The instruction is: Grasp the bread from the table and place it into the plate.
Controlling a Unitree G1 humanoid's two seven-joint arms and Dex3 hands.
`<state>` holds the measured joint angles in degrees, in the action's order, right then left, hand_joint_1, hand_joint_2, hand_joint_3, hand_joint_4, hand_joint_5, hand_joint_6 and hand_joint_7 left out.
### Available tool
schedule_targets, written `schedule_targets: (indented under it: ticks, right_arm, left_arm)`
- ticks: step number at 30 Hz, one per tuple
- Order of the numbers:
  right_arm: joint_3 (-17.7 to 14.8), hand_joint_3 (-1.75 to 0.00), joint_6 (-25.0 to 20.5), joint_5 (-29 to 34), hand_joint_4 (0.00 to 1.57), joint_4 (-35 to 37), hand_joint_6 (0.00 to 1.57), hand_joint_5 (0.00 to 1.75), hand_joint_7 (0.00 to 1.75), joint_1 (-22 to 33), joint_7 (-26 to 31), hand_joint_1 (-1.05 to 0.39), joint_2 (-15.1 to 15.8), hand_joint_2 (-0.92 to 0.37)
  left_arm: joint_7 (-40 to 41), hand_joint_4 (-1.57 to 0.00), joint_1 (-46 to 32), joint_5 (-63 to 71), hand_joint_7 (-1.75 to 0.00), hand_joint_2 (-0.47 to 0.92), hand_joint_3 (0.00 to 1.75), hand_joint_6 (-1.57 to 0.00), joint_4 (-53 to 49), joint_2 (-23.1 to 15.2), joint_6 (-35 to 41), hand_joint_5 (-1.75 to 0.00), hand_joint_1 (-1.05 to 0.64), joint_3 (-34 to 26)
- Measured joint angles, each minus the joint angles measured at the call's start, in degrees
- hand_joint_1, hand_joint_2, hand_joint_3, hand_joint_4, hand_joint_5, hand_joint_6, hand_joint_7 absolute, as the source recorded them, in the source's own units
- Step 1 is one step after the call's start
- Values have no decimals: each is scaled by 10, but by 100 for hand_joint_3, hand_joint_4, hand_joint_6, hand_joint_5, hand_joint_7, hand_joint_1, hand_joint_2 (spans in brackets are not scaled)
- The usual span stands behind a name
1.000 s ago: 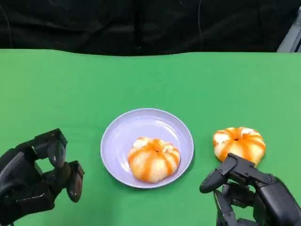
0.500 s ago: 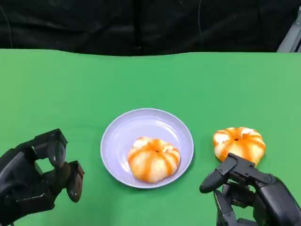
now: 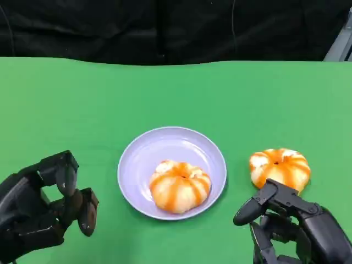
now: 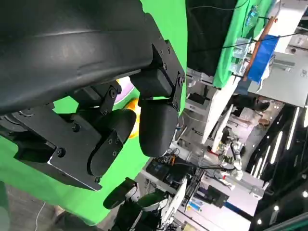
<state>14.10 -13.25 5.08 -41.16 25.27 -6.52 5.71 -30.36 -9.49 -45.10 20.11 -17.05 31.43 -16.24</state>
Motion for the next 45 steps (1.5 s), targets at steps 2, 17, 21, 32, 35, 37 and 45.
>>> schedule_targets:
  ticks: [2,17,21,32,35,37,45]
  right_arm:
    - [0,-102,0,0,76,0,71,175,147,0,0,-7,0,-66]
    - [-3,-101,11,-1,77,3,71,175,145,1,0,-6,0,-66]
    - [-3,-100,12,-1,77,3,72,175,145,1,0,-6,0,-66]
    - [-4,-100,14,-1,77,5,72,175,145,1,-1,-6,0,-67]
    - [-4,-100,14,-1,77,6,72,175,145,1,-1,-6,0,-67]
    - [-4,-100,14,-1,77,6,72,175,145,1,-1,-6,0,-67]
    - [-5,-99,15,-2,77,7,72,175,145,1,-1,-6,0,-67]
  left_arm:
    - [0,-89,0,0,-169,49,144,-81,0,0,0,-175,-4,0]
    - [0,-89,-1,8,-172,47,147,-80,0,4,-2,-175,-5,7]
    - [0,-89,-1,8,-172,47,148,-79,0,5,-2,-175,-5,7]
    - [0,-89,-1,8,-172,46,149,-80,0,6,-2,-175,-4,7]
    - [0,-89,-1,8,-172,46,149,-80,0,8,-2,-175,-4,7]
    - [0,-89,-1,8,-172,46,150,-80,0,8,-2,-175,-4,7]
    - [0,-89,-1,8,-172,45,150,-80,0,8,-2,-175,-4,7]
